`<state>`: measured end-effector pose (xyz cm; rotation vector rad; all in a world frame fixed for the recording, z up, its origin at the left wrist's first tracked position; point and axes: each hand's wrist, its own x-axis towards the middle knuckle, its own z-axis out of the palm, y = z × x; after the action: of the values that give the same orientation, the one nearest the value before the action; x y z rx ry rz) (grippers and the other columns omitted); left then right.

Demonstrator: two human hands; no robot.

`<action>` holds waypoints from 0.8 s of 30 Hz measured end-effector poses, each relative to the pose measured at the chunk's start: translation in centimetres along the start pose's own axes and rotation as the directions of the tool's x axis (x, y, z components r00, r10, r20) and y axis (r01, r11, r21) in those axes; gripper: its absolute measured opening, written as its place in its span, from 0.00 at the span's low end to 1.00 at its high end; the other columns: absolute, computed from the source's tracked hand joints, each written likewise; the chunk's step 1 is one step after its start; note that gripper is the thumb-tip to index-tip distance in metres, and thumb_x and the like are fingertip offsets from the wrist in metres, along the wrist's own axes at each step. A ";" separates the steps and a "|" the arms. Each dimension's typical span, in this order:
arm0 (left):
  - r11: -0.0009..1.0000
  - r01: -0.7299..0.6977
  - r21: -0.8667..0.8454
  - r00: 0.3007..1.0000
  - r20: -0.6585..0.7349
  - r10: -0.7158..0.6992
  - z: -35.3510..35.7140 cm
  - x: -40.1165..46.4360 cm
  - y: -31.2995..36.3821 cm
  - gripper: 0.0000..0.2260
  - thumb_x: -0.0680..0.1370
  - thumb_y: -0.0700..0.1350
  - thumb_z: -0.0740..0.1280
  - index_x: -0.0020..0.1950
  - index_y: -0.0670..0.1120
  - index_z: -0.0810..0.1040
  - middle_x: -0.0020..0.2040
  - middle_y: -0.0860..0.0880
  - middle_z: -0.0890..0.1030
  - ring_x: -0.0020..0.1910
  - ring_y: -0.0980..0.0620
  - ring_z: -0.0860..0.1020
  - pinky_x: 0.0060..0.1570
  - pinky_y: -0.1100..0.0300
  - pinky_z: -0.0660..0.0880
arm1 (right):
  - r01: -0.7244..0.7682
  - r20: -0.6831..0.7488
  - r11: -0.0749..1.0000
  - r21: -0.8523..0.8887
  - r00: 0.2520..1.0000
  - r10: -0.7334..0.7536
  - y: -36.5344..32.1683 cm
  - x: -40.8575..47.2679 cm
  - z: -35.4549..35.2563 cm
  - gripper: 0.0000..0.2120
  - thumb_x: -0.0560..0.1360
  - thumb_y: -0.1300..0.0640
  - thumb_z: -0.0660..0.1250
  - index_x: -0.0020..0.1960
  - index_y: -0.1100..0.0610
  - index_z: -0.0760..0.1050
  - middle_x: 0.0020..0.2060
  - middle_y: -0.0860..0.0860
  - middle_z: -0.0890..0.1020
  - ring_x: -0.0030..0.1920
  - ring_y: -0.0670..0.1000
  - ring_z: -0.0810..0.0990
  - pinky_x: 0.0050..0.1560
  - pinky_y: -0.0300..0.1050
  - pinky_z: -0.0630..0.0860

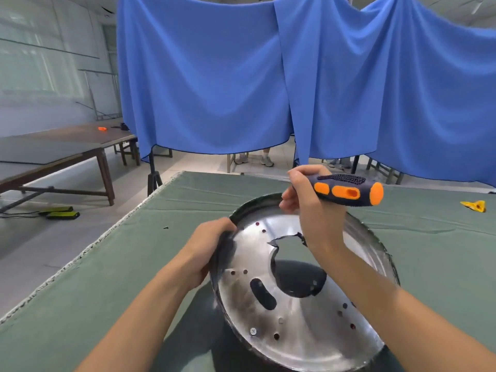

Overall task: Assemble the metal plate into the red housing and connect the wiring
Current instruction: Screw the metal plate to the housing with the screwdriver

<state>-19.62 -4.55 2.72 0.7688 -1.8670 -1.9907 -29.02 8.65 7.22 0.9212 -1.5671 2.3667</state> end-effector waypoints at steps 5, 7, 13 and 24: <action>0.940 -0.242 -0.242 0.969 -0.107 0.222 -0.1 -0.6 -0.2 0.06 0.71 0.41 0.62 0.45 0.43 0.77 0.40 0.42 0.78 0.37 0.47 0.75 0.37 0.54 0.71 | 0.004 0.038 0.999 0.032 0.999 -0.005 0.2 -0.4 1.8 0.04 0.72 0.58 0.66 0.43 0.59 0.75 0.28 0.52 0.80 0.28 0.53 0.79 0.28 0.42 0.76; 0.904 -0.293 -0.310 0.956 -0.089 0.280 0.1 -1.0 -0.5 0.18 0.66 0.42 0.61 0.54 0.43 0.78 0.49 0.40 0.81 0.44 0.45 0.78 0.46 0.49 0.73 | -0.015 0.037 0.999 0.050 0.999 0.013 0.2 -0.7 2.4 0.04 0.72 0.57 0.66 0.42 0.58 0.76 0.29 0.53 0.81 0.29 0.54 0.81 0.30 0.42 0.77; 0.854 -0.406 -0.326 0.911 -0.073 0.406 1.3 -1.8 -1.2 0.24 0.64 0.40 0.59 0.59 0.47 0.80 0.55 0.43 0.82 0.55 0.41 0.80 0.56 0.43 0.75 | -0.032 -0.029 0.996 0.080 0.999 0.035 0.1 -1.3 2.5 0.06 0.71 0.57 0.67 0.42 0.60 0.79 0.30 0.56 0.82 0.33 0.57 0.82 0.37 0.47 0.81; 0.831 -0.409 -0.378 0.904 -0.047 0.424 1.9 -2.6 -1.1 0.24 0.64 0.39 0.61 0.59 0.47 0.81 0.53 0.40 0.83 0.51 0.40 0.81 0.50 0.46 0.77 | -0.018 -0.015 0.995 0.099 1.000 0.020 -1.0 -2.1 2.8 0.09 0.72 0.59 0.66 0.43 0.66 0.78 0.27 0.57 0.81 0.28 0.53 0.80 0.34 0.42 0.79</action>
<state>-18.47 -1.41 2.08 0.1874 -1.4332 -1.9853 -25.78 7.05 7.48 0.9079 -1.4706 2.4784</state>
